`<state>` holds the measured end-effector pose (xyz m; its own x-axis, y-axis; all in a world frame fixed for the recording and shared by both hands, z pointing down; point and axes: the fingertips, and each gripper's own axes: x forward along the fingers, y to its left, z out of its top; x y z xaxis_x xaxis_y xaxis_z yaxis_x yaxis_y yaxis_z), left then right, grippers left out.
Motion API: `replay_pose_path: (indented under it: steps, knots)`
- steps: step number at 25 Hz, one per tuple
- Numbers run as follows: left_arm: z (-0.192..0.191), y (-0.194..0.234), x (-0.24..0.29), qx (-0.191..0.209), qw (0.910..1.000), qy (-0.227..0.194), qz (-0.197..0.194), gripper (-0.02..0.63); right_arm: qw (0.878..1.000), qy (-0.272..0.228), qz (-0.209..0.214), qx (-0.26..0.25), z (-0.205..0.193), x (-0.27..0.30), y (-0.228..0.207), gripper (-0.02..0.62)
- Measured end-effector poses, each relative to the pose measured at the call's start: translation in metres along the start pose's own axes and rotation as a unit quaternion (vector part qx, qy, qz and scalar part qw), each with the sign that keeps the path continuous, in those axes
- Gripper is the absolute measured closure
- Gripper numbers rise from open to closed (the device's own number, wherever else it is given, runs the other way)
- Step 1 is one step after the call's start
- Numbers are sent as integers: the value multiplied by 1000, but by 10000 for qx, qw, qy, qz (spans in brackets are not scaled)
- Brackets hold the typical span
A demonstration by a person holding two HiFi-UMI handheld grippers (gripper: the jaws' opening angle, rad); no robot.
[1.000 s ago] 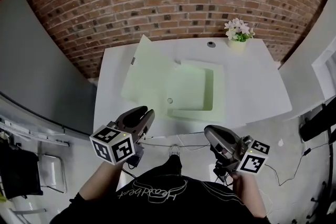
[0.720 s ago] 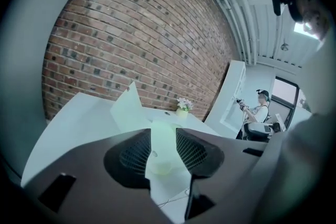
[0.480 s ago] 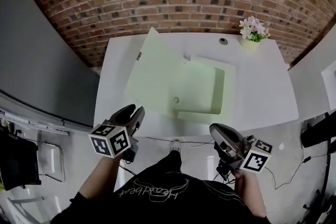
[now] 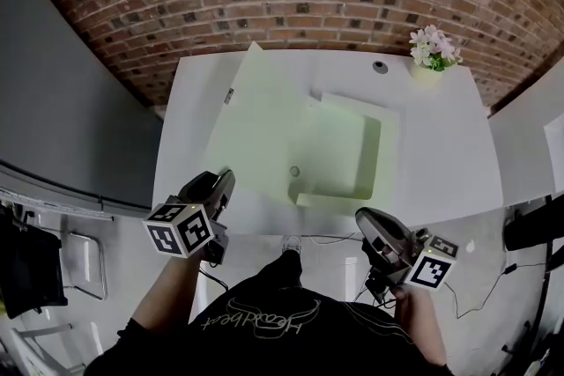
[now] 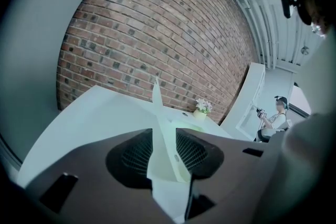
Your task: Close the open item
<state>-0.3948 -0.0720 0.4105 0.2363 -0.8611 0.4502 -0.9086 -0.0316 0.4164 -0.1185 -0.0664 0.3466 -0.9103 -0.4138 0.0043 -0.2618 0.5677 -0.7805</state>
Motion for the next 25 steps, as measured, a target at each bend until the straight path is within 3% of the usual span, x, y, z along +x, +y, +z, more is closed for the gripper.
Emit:
replay_pose_path:
  steps: [4,11,14,19,25]
  knots:
    - [1,3,7,-14,10000,81,53,482,9999,-6,-159,44,6,2,-18,591]
    - [3,3,17,-107,9998,166,-68,483,9968,82,-787,142,11,-1,-66,591]
    - [13,2,18,-58,9999,109,-48,490,9964,124,-806,215,13,4,-72,591]
    - [15,10,23,-95,9998,100,-109,575,9967,235,-746,234,18,22,-75,591]
    - [24,7,24,-101,9996,66,-238,591,9963,273,-795,169,25,32,-76,591]
